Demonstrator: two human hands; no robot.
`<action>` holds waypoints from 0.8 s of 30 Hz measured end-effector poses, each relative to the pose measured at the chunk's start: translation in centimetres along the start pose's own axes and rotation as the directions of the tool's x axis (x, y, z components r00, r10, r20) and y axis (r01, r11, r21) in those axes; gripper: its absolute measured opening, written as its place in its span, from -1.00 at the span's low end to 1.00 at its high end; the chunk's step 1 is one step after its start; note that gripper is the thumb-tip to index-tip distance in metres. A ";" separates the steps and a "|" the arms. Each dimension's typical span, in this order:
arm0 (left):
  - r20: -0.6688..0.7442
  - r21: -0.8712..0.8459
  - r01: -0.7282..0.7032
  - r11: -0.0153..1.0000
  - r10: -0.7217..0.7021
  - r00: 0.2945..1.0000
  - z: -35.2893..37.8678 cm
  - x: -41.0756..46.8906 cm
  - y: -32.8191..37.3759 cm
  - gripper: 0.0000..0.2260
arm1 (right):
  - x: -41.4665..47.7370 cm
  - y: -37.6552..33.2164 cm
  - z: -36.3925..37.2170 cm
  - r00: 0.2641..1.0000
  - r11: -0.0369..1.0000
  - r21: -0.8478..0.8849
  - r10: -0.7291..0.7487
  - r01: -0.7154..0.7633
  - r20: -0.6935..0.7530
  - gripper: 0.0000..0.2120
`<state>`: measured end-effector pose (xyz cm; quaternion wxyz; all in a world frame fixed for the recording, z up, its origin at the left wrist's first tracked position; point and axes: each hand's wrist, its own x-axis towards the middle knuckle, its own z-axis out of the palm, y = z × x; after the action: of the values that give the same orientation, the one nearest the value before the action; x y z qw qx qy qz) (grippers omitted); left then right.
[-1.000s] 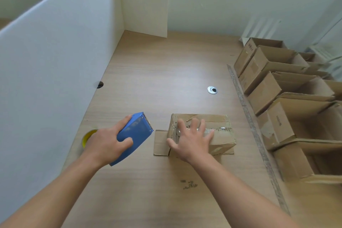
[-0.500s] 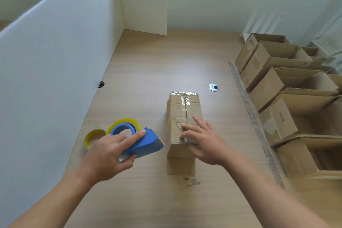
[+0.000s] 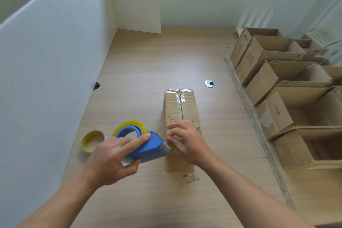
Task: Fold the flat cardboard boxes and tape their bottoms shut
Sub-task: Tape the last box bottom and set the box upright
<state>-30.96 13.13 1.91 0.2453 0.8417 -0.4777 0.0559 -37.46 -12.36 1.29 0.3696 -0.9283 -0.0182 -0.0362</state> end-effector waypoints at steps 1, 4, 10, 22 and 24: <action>0.015 -0.016 0.005 1.000 -0.005 1.000 0.1 0.1 0.1 -0.37 | -0.2 0.1 -0.1 1.000 1.000 0.007 0.012 -0.012 -0.015 -0.85; 0.101 -0.101 0.081 0.992 -0.070 0.992 0.0 0.2 0.1 -0.32 | -1.0 0.4 -0.6 0.998 0.997 0.039 0.066 -0.066 -0.003 -0.84; 0.332 -0.235 0.240 0.942 -0.155 0.931 -0.9 2.1 0.5 -0.33 | -3.3 0.8 -1.6 0.987 0.979 0.126 0.162 -0.159 -0.008 -0.87; 0.660 -0.031 0.488 0.873 -0.349 0.665 -4.4 7.1 -2.3 -0.44 | -4.7 5.6 -4.8 0.797 0.794 0.310 0.585 -0.523 -0.153 -0.66; 0.691 -0.013 0.509 0.861 -0.360 0.627 -4.4 8.2 -2.6 -0.48 | -4.3 6.2 -4.5 0.774 0.768 0.304 0.620 -0.564 -0.132 -0.61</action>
<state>-23.81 9.89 7.49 0.1501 0.8644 -0.3174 -0.3599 -41.58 -19.96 0.00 0.4740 -0.8222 0.3146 -0.0191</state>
